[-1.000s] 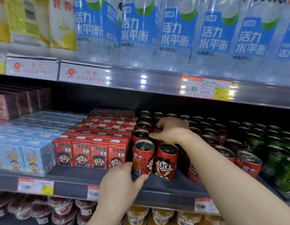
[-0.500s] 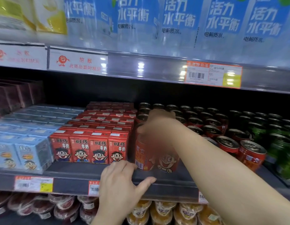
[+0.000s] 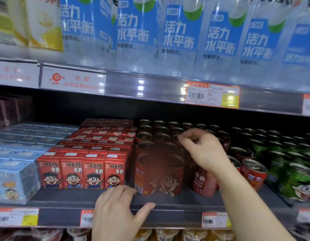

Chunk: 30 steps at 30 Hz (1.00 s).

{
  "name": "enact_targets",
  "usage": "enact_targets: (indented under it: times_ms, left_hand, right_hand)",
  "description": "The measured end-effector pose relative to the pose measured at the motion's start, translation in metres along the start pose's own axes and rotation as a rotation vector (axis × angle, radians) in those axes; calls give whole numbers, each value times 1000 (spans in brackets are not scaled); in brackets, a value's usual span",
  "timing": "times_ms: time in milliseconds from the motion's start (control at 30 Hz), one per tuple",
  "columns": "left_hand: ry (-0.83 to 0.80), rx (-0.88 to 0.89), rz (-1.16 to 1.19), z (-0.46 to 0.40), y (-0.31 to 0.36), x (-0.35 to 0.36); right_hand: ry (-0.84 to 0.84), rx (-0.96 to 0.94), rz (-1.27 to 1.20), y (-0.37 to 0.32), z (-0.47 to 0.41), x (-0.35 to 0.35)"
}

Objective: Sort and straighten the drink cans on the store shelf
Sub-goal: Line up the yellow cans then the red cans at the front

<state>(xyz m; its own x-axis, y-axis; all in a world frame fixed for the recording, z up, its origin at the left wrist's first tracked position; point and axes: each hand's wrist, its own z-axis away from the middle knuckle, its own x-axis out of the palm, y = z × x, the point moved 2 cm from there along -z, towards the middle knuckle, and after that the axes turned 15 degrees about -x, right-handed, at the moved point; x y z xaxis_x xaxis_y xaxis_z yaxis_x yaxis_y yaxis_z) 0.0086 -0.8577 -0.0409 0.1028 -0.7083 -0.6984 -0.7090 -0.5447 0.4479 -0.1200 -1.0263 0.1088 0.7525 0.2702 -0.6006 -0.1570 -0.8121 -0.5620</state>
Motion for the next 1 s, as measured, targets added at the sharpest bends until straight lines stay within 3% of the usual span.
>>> enact_targets:
  times_ms: [67,133,233,400,633,733,867,933,1000]
  left_hand:
    - [43,37,39,1,2,2]
    - [84,110,87,5,12,6]
    - [75,231,150,15,40,23]
    - [24,254,138,20,71,42]
    - [12,193,108,21,70,44]
    - [16,223,121,21,69,43]
    - [-30,243,119,19,68,42]
    - [-44,230,109,20,69,42]
    - [-35,208,116,20,72,41]
  right_hand:
    - [228,7,-37,13,45,-21]
    - [344,84,-45,34,83,-29]
    - [295,212,47,63,113,-22]
    - [-21,326,367,77,121,-3]
    - [-84,194,292,73,117,10]
    - [25,154,148,73,119,0]
    - [533,209,12,103,121,-52]
    - [500,320,75,126,119,-78]
    - [288,403,72,147,114,-90]
